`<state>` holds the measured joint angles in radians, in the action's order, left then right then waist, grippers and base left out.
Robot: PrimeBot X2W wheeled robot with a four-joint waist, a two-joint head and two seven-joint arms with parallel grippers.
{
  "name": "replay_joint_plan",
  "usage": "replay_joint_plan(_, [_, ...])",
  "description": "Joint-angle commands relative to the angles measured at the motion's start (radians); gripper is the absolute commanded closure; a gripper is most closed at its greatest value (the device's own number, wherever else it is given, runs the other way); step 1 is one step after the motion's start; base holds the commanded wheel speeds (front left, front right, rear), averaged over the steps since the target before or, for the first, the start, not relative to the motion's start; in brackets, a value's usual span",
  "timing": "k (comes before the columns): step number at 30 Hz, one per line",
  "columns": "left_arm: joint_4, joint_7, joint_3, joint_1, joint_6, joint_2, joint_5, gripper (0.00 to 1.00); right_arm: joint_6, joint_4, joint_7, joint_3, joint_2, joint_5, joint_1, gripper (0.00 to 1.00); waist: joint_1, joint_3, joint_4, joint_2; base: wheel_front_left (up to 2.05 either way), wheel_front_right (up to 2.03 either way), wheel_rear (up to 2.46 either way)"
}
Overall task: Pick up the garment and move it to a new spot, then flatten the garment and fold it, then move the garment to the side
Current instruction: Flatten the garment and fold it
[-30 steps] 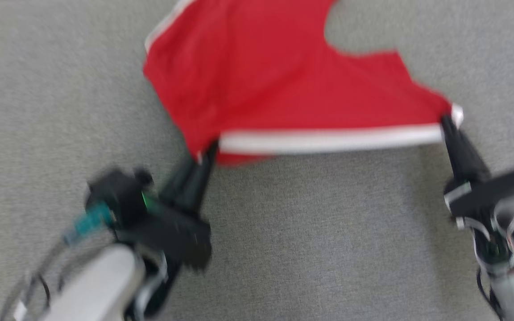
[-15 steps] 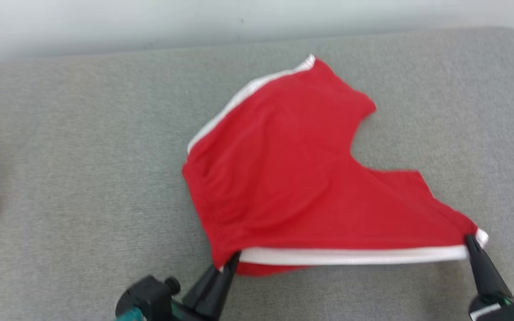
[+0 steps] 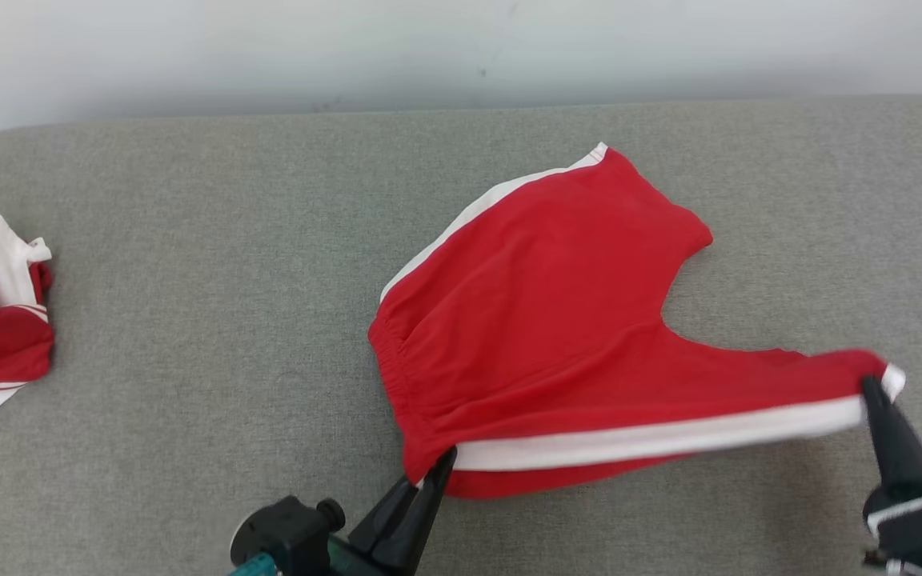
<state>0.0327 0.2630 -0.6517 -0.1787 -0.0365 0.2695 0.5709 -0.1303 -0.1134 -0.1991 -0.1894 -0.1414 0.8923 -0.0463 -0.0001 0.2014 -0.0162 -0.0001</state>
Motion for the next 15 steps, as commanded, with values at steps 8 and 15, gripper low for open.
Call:
replay_joint_plan(8, [0.041, 0.002, 0.021, -0.119, -0.045, -0.05, -0.025, 1.0, -0.001, 0.104, -0.084, -0.022, -0.035, -0.063, 0.262, 1.0, 0.0001, 0.052, 0.052, 0.0001, 0.0, 0.0, 0.0])
replay_joint_plan(15, [0.113, 0.001, 0.06, -0.244, -0.068, -0.121, -0.028, 1.0, -0.001, 0.297, -0.098, 0.019, -0.072, -0.136, 0.56, 1.0, 0.0001, 0.122, 0.098, 0.0001, 0.0, 0.0, 0.0])
